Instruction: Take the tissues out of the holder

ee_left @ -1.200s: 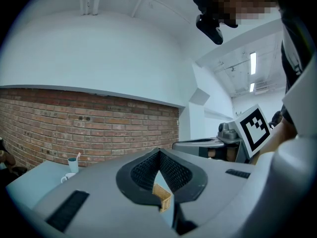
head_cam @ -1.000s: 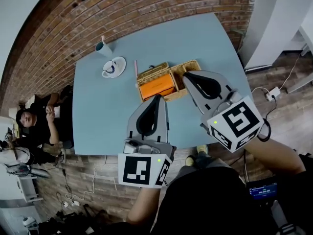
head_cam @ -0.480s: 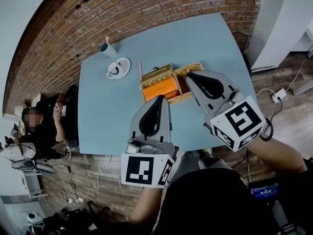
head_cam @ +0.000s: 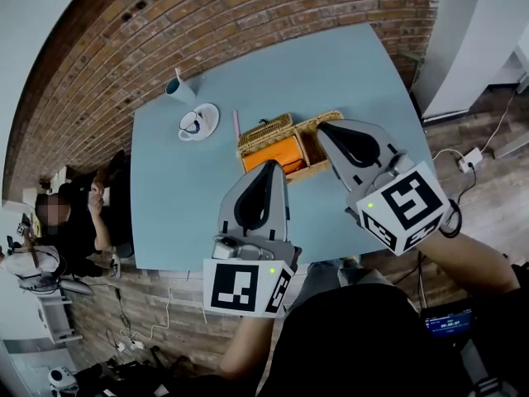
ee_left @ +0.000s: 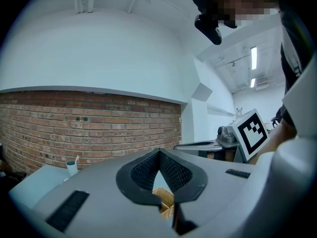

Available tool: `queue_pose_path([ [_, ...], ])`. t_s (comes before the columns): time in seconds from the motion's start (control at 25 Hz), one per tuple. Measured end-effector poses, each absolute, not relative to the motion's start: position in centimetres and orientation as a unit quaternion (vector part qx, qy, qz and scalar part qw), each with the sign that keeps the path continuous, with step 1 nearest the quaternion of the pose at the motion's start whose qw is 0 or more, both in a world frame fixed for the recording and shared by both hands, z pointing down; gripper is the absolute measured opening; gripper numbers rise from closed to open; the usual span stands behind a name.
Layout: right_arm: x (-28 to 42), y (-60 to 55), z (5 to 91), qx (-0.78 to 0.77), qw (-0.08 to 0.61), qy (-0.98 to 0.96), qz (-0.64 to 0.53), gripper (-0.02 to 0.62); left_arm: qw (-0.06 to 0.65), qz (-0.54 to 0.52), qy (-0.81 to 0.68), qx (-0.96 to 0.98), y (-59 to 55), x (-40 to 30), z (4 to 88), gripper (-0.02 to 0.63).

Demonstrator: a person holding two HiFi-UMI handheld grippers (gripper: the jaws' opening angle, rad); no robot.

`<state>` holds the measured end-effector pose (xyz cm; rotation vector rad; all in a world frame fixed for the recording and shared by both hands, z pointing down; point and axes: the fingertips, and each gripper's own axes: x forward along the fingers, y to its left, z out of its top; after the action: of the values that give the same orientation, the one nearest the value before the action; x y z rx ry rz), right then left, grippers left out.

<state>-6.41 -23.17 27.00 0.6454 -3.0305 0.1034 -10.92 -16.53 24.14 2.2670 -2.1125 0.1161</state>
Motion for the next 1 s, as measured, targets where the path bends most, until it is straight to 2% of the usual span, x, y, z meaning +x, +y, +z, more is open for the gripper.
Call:
queue_pose_path([
  [0.72, -13.4, -24.8, 26.1, 0.226, 0.047, -0.973, -0.005, 0.003, 0.019, 0.017, -0.672, 0.740, -17.7, -19.7, 24.4, 0.003],
  [1.0, -15.9, -25.6, 26.1, 0.234, 0.062, -0.970, -0.014, 0.003, 0.025, 0.019, -0.619, 0.785, -19.0, -20.5, 25.8, 0.003],
])
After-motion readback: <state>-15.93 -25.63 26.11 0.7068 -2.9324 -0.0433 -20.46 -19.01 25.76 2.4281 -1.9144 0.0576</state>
